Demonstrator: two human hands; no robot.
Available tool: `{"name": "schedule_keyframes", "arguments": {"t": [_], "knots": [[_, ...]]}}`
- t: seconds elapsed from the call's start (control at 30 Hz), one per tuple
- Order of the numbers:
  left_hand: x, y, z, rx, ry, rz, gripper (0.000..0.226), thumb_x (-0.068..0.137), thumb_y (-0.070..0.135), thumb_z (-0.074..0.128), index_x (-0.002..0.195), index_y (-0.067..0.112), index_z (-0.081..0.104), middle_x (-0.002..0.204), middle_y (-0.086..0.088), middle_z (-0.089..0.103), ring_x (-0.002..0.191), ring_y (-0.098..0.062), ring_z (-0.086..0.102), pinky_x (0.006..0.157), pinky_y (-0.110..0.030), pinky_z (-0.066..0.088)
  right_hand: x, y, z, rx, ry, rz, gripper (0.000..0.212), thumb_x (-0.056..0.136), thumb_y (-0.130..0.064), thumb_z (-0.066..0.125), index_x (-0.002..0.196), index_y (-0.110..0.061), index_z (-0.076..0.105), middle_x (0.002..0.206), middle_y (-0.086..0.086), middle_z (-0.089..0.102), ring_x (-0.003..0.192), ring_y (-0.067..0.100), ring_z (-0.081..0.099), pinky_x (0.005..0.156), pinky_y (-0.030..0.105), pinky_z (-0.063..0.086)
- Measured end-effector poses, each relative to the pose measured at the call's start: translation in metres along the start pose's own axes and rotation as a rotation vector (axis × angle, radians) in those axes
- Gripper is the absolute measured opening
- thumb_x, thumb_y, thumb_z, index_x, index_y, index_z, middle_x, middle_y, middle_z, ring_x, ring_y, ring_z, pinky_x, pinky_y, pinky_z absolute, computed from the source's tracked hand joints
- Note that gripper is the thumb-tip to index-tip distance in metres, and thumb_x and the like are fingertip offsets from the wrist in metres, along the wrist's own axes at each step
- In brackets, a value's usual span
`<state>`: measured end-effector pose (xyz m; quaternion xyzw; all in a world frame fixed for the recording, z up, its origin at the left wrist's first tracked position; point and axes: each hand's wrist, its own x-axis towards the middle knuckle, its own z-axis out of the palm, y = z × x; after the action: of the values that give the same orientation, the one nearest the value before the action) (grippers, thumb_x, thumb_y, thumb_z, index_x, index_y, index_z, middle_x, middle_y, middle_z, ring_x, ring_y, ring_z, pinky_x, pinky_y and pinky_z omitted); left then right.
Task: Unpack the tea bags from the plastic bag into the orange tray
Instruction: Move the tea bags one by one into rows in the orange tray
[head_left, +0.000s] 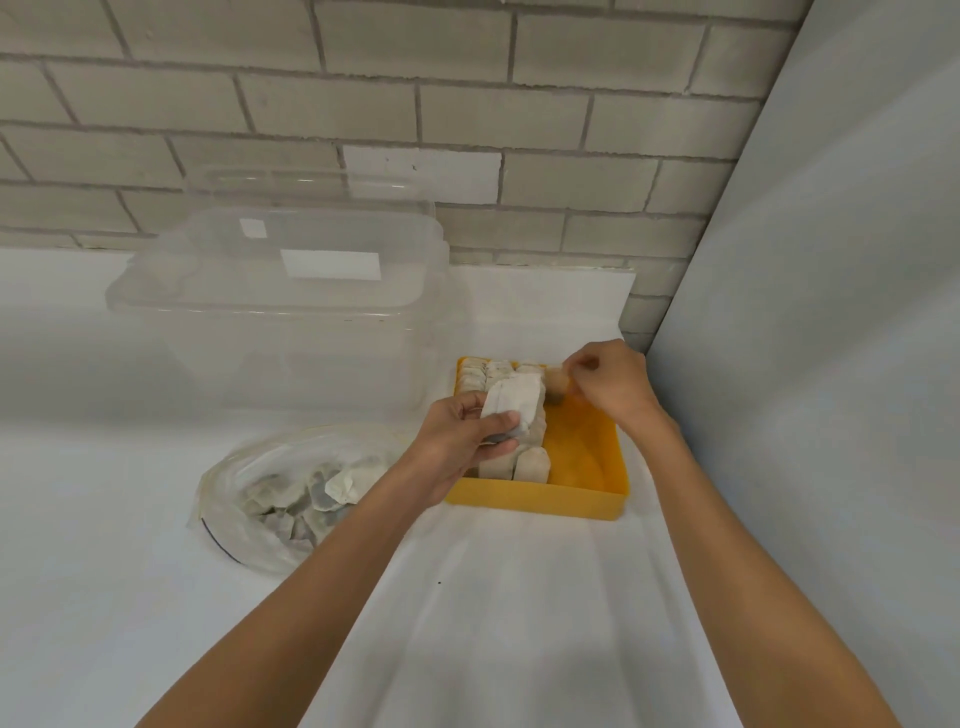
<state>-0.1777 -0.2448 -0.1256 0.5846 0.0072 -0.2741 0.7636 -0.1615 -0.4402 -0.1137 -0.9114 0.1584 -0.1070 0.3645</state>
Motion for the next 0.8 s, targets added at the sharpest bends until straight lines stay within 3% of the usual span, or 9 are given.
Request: {"name": "schedule_keyframes", "arguments": {"t": [0.1,0.23,0.37,0.53,0.67,0.8], "knots": [[0.01,0.002,0.009,0.011,0.015,-0.003,0.03,0.081,0.005,0.073,0.11,0.0,0.065,0.099,-0.011,0.071,0.085,-0.017,0.07,0.075,-0.025,0.059,-0.012,-0.017,-0.013,0.173,-0.145,-0.071,0.014,0.093,-0.019,0.058,0.097,-0.015,0.071,0.086,0.006,0.073,0.076,0.02,0.07,0.064,0.023,0.058],[0.022,0.004,0.019,0.037,0.013,0.02,0.033,0.08,0.005,0.073,0.111,-0.001,0.064,0.101,-0.013,0.07,0.087,-0.019,0.069,0.075,-0.024,0.059,-0.012,-0.022,-0.022,0.2,-0.261,-0.088,0.023,0.091,-0.034,0.062,0.104,-0.017,0.071,0.078,0.001,0.071,0.075,0.016,0.068,0.065,0.023,0.055],[0.029,0.003,0.021,0.034,0.0,0.017,0.032,0.083,0.01,0.071,0.113,0.001,0.063,0.109,-0.016,0.069,0.094,-0.022,0.069,0.076,-0.025,0.059,-0.006,-0.016,-0.027,0.142,-0.281,-0.114,0.012,0.088,-0.021,0.068,0.098,-0.016,0.071,0.078,-0.009,0.064,0.071,0.01,0.061,0.071,0.031,0.057],[0.033,0.002,0.016,-0.042,-0.017,-0.037,0.023,0.092,0.015,0.062,0.109,0.001,0.063,0.112,-0.015,0.067,0.102,-0.023,0.068,0.075,-0.026,0.06,-0.002,-0.014,-0.039,0.254,-0.293,-0.049,0.005,0.088,-0.018,0.068,0.093,-0.019,0.07,0.069,0.002,0.061,0.058,0.009,0.055,0.055,0.02,0.05],[0.033,0.008,0.015,0.068,0.003,0.003,0.009,0.09,0.021,0.065,0.093,0.014,0.068,0.1,-0.003,0.065,0.094,-0.014,0.062,0.082,-0.025,0.054,0.001,-0.012,-0.052,0.348,-0.267,-0.031,0.006,0.088,-0.014,0.067,0.092,-0.015,0.071,0.064,0.004,0.062,0.047,0.004,0.053,0.053,0.018,0.05],[0.03,0.019,0.016,0.199,0.041,0.054,0.007,0.09,0.028,0.065,0.088,0.023,0.07,0.089,0.005,0.065,0.085,-0.007,0.057,0.078,-0.022,0.044,0.007,-0.005,-0.059,0.388,-0.243,-0.053,0.009,0.088,-0.012,0.067,0.096,-0.012,0.07,0.065,0.004,0.066,0.05,0.008,0.057,0.055,0.02,0.053]]}}
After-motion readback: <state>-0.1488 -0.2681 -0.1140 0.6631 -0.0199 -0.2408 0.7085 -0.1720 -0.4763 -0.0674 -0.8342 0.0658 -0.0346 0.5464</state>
